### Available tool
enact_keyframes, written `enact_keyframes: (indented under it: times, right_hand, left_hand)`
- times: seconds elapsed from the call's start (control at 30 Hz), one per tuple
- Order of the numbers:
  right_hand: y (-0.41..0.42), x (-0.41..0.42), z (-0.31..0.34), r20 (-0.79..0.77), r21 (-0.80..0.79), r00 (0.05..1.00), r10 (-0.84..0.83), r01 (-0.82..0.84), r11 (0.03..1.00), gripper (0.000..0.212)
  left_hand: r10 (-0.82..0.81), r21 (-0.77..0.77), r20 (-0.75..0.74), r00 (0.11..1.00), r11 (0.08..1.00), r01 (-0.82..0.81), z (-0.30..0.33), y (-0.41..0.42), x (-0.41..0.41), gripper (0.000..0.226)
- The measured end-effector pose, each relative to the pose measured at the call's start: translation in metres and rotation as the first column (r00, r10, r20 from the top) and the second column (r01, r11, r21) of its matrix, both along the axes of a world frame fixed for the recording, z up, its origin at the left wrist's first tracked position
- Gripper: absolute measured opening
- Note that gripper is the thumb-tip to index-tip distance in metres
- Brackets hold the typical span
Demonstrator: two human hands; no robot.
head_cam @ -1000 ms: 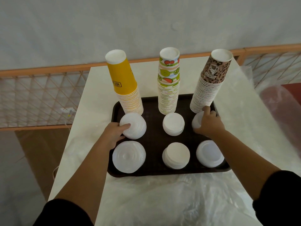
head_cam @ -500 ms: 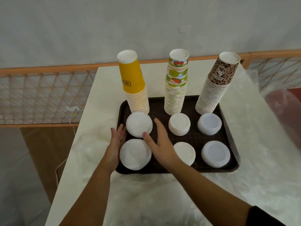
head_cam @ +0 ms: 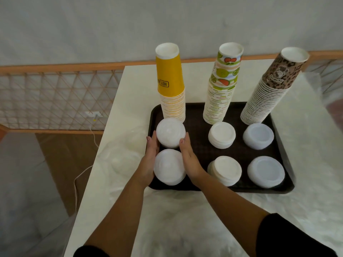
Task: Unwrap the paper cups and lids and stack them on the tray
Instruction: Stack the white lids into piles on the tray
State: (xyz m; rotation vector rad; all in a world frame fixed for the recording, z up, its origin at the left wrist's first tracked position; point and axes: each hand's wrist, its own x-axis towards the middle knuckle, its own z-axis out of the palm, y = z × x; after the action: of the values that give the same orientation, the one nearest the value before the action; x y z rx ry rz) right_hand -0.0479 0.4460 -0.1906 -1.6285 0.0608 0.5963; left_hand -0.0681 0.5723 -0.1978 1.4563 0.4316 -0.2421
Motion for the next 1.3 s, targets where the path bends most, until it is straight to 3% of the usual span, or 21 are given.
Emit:
enact_keyframes:
  times: [0.17, 0.23, 0.3, 0.37, 0.43, 0.57, 0.8, 1.3]
  right_hand:
    - [-0.003, 0.001, 0.007, -0.001, -0.020, 0.999, -0.042, 0.042, 0.999, 0.056]
    - [-0.012, -0.001, 0.015, 0.123, -0.010, 0.984, -0.126, 0.128, 0.992, 0.049]
    - [-0.027, -0.002, 0.029, 0.316, 0.043, 0.922, -0.221, 0.219, 0.975, 0.046]
    - [-0.048, 0.000, 0.042, 0.456, 0.063, 0.843, -0.285, 0.289, 0.955, 0.045]
    - [-0.074, 0.006, 0.046, 0.512, 0.055, 0.794, -0.326, 0.349, 0.935, 0.045]
    - [-0.115, 0.010, 0.033, 0.412, -0.140, 0.851, -0.327, 0.413, 0.900, 0.044]
    - [-0.126, 0.009, 0.008, 0.106, -0.179, 0.943, -0.315, 0.330, 0.927, 0.053]
    - [-0.118, 0.012, 0.007, 0.027, -0.104, 0.969, -0.244, 0.246, 0.964, 0.057]
  left_hand:
    - [0.069, 0.058, -0.007, 0.998, 0.996, -0.069, 0.008, 0.005, 0.001, 0.061]
    - [0.285, 0.106, 0.083, 0.955, 0.950, -0.293, 0.022, 0.004, 0.002, 0.066]
    - [0.445, 0.119, 0.260, 0.857, 0.866, -0.485, 0.048, -0.008, -0.003, 0.056]
    - [0.444, 0.077, 0.352, 0.824, 0.864, -0.498, 0.071, -0.035, -0.009, 0.042]
    - [0.391, -0.008, 0.303, 0.869, 0.913, -0.408, 0.076, -0.069, -0.012, 0.040]
    - [0.160, -0.002, 0.091, 0.983, 0.987, -0.161, 0.055, -0.127, -0.009, 0.051]
    - [0.071, -0.011, -0.249, 0.966, 0.997, -0.076, 0.027, -0.157, 0.019, 0.062]
    - [0.143, -0.051, -0.245, 0.959, 0.986, -0.160, 0.014, -0.159, 0.022, 0.071]
